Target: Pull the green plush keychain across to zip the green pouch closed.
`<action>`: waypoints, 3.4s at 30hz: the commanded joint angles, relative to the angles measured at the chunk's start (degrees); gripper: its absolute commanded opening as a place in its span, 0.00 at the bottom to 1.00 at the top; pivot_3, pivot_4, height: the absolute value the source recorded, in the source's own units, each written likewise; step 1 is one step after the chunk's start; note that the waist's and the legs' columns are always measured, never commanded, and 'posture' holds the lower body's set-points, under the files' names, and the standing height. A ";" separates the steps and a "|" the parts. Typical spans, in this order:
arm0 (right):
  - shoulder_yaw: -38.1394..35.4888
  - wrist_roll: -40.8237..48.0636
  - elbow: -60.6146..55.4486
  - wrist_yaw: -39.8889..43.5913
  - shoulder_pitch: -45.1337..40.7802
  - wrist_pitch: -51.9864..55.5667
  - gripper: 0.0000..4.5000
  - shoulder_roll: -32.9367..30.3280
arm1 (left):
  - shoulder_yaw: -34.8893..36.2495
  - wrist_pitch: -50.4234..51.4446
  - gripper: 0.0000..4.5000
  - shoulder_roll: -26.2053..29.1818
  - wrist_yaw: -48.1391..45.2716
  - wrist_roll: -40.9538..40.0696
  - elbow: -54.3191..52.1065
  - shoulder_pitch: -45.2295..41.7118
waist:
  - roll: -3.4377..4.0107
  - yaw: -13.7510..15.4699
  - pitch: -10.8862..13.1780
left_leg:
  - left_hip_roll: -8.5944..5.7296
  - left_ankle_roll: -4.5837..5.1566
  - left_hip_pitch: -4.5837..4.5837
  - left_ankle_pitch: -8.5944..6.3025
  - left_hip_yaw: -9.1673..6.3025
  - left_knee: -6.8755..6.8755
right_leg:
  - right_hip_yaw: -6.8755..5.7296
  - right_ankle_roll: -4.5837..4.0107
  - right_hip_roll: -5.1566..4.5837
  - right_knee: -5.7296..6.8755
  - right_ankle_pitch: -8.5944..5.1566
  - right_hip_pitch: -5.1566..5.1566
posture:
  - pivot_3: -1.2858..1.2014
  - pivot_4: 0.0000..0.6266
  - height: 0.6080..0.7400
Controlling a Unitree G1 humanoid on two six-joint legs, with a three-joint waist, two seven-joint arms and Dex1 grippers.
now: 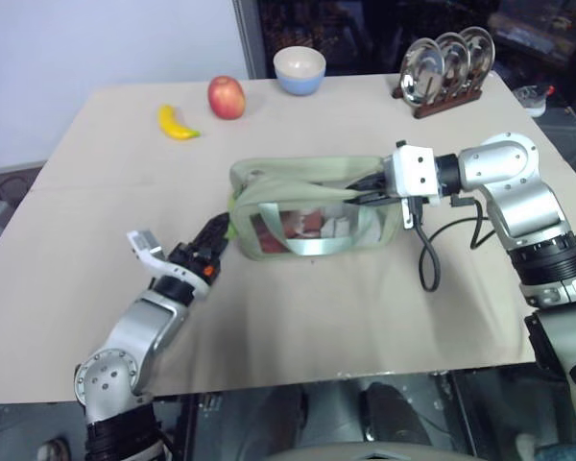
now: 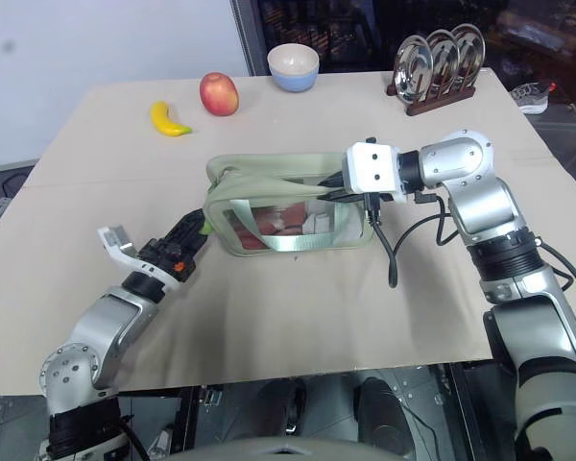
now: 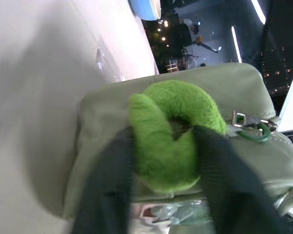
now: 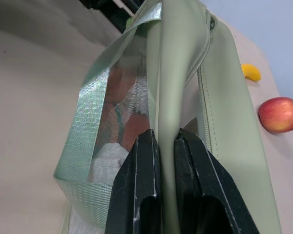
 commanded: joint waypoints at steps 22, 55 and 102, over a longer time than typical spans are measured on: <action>-0.91 0.39 0.04 0.90 -2.66 -1.56 0.00 2.12 | -0.12 -2.87 0.02 15.23 -14.17 1.58 -13.19 -7.01 | -0.01 0.04 0.02 | 0.01 0.00 0.00 0.00 0.02 -0.03 | 0.02 0.00 0.03 -0.02 0.00 -0.02 | 0.52 0.24 1.00; -0.62 1.24 -1.86 1.46 -2.69 -0.34 0.00 3.65 | -2.16 6.52 0.38 29.94 -17.36 -7.23 -12.28 -10.65 | -0.06 -0.09 0.12 | -0.01 -0.01 -0.01 0.00 0.02 -0.05 | 0.04 0.00 0.04 -0.03 -0.01 -0.03 | 0.52 0.24 1.00; -0.96 1.36 -3.55 0.13 -1.84 0.95 0.00 2.80 | -3.28 -13.72 0.38 23.15 -53.80 52.26 -7.99 4.62 | 0.08 -0.25 0.27 | 0.02 -0.02 -0.08 0.01 0.02 -0.64 | 0.06 -0.01 -0.03 -0.43 0.00 -0.25 | 0.52 0.24 1.00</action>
